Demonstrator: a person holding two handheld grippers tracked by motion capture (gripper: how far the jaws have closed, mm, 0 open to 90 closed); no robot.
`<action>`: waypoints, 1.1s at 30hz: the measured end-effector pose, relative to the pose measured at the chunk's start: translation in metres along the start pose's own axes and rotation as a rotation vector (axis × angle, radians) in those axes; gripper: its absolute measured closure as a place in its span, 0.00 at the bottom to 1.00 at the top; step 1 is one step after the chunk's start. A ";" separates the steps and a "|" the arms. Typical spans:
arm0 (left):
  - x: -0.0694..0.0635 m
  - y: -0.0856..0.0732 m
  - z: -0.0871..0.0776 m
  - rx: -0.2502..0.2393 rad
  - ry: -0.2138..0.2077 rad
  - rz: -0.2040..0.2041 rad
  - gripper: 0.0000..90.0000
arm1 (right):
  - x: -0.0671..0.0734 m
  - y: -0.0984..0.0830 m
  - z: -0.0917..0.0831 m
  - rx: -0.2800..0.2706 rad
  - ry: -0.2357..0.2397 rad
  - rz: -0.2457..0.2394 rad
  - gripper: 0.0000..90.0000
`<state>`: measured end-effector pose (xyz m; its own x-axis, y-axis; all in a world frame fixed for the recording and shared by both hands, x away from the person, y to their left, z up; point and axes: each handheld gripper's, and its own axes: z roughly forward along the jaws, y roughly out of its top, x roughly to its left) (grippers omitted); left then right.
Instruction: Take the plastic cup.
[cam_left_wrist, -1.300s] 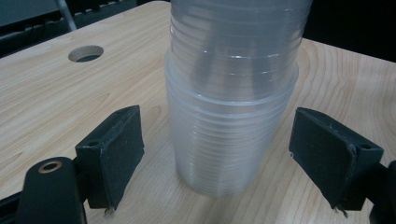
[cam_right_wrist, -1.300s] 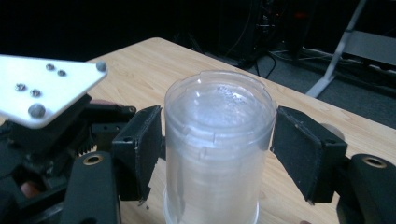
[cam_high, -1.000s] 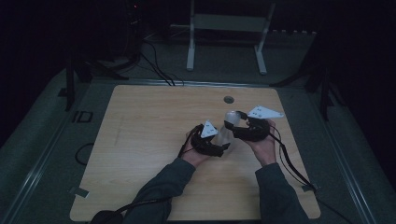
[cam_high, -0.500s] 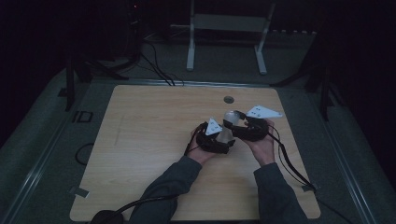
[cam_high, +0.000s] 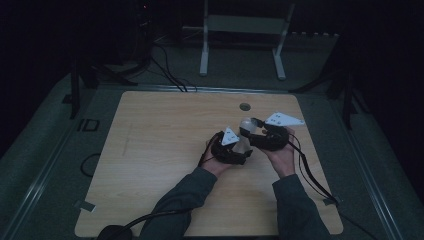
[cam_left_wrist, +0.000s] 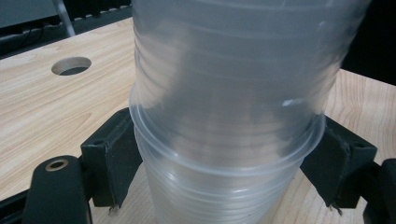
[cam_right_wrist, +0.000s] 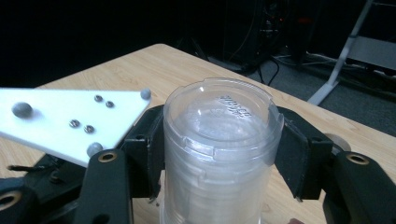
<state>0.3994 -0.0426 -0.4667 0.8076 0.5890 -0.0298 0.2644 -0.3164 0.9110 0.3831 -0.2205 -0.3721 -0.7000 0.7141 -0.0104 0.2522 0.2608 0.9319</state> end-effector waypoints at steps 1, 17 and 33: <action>0.000 0.000 0.000 0.000 -0.001 -0.001 0.23 | 0.000 0.001 -0.001 -0.002 0.004 0.002 0.44; 0.001 -0.001 0.000 0.002 -0.012 -0.010 0.21 | -0.002 0.028 -0.024 -0.088 0.016 0.015 0.45; 0.000 0.008 -0.013 -0.024 -0.023 -0.004 0.18 | -0.005 0.047 -0.051 -0.166 0.022 0.025 0.45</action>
<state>0.3943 -0.0352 -0.4539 0.8182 0.5733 -0.0429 0.2558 -0.2961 0.9203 0.3643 -0.2446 -0.3099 -0.7099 0.7040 0.0202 0.1577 0.1309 0.9788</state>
